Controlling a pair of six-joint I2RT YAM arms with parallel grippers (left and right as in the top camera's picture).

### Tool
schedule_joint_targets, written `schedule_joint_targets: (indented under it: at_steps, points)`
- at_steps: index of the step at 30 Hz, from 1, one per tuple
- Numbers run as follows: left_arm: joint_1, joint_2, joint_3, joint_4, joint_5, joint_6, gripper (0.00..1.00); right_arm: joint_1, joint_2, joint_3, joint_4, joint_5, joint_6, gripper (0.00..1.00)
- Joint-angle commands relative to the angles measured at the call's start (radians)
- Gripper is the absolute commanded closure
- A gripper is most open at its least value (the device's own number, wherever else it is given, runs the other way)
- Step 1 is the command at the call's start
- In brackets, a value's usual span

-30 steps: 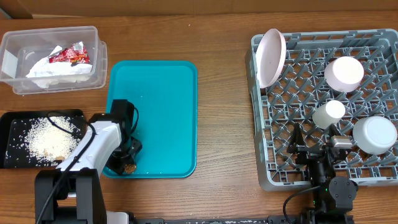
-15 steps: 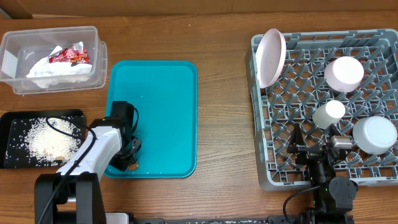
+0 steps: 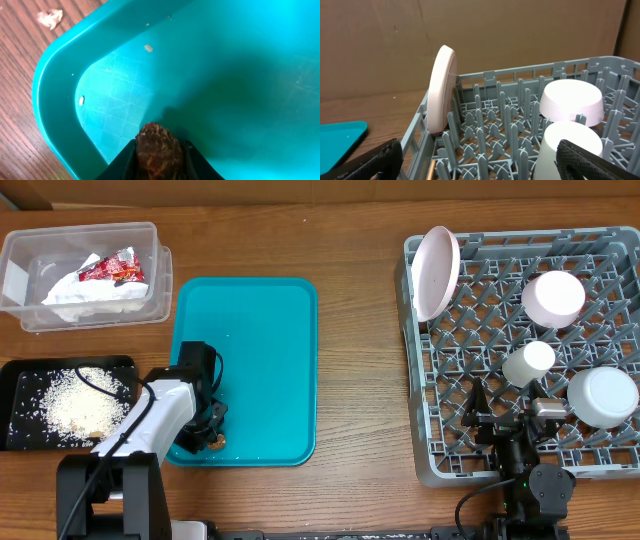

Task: Sort waste into correct bins and load items into the dishwasher
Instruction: 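Lower the left gripper and close it on the brown food scrap, then carry the scrap left over the black tray of rice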

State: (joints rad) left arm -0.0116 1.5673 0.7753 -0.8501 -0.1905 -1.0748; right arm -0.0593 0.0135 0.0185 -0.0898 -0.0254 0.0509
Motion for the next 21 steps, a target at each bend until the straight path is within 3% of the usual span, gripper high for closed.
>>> schedule_joint_targets:
  at_steps: [1,9,21]
  points:
    - [0.000,0.016,0.037,-0.015,0.004,0.030,0.76,-0.006,-0.011,-0.010,0.007,-0.002,-0.018,0.00]
    - [0.043,0.016,0.163,-0.058,-0.001,0.098,0.74,-0.006,-0.011,-0.010,0.007,-0.002,-0.018,0.00]
    - [0.319,0.016,0.409,-0.046,-0.019,0.178,0.72,-0.006,-0.011,-0.010,0.007,-0.002,-0.018,0.00]
